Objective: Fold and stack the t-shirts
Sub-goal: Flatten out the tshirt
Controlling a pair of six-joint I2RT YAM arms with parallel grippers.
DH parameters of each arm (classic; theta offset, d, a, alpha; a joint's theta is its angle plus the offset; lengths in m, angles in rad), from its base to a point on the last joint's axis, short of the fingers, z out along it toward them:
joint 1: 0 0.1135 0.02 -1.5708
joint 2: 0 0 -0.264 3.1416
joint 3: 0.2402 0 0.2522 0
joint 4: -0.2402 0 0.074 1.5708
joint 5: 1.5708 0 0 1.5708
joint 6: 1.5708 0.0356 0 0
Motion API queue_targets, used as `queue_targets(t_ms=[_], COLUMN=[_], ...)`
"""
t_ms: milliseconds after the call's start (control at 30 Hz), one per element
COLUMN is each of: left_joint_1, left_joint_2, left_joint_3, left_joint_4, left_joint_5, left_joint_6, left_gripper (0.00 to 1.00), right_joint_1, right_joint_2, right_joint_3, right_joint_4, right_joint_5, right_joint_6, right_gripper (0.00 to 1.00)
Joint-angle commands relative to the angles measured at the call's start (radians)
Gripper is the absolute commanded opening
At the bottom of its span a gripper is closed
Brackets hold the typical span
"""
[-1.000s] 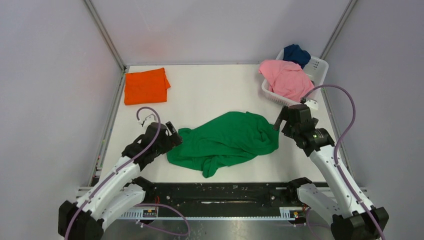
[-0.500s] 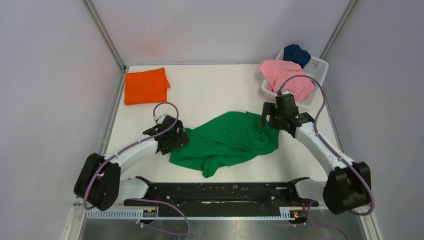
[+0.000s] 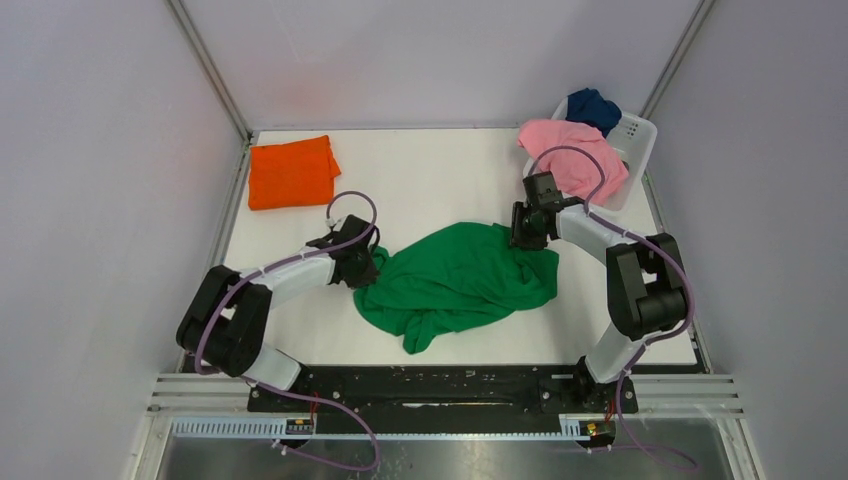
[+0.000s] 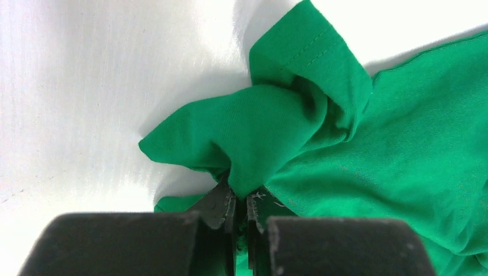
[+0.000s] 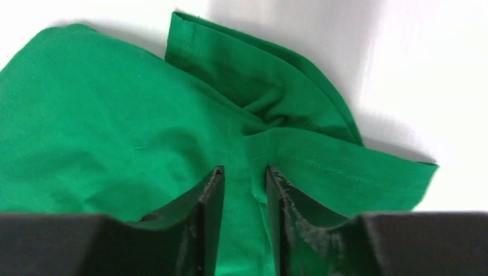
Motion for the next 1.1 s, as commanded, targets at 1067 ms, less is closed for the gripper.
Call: queue_targets(t_ms=[1067], left_joint_1=[-0.001], left_joint_2=[-0.984], left_joint_3=[0.257], left_joint_4=[-0.167], left_joint_5=[-0.248], left_joint_6=[0.139], left_gripper=[0.0], right_joint_1=[0.007], right_joint_2=[-1.114], right_joint_3=[-0.015], right_joint_4=[-0.119], right_joint_5=[0.166], right_joint_6=[0.015], right_gripper=[0.0])
